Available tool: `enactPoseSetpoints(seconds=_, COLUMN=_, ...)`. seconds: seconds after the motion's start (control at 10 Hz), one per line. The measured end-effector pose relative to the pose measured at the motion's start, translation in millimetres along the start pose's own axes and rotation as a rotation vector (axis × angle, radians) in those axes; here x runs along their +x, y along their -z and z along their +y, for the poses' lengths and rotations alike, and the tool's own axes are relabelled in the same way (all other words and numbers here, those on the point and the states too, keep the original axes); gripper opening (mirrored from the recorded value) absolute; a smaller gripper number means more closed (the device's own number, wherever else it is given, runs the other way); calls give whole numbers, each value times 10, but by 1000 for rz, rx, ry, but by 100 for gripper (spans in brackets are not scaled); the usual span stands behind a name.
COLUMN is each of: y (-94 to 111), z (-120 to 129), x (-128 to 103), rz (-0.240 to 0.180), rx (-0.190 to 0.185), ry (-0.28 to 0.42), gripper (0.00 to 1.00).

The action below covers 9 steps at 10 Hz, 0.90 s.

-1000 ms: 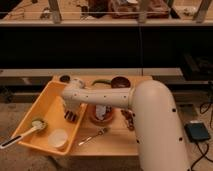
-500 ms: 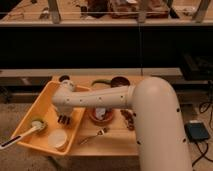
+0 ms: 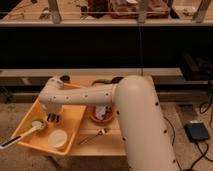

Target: Wipe tray with eraser

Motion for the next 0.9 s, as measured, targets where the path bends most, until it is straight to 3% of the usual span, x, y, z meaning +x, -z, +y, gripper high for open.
enactPoseSetpoints(seconds=0.2, y=-1, z=-68, x=130, rz=-11, rx=19, ry=1, gripper=0)
enactPoseSetpoints(seconds=0.4, y=-95, z=21, x=391, rz=-15, rx=18, ry=-34, gripper=0)
enactPoseSetpoints(seconds=0.9, y=-186, z=540, x=694, rz=-1, rx=-16, ry=-174, gripper=0)
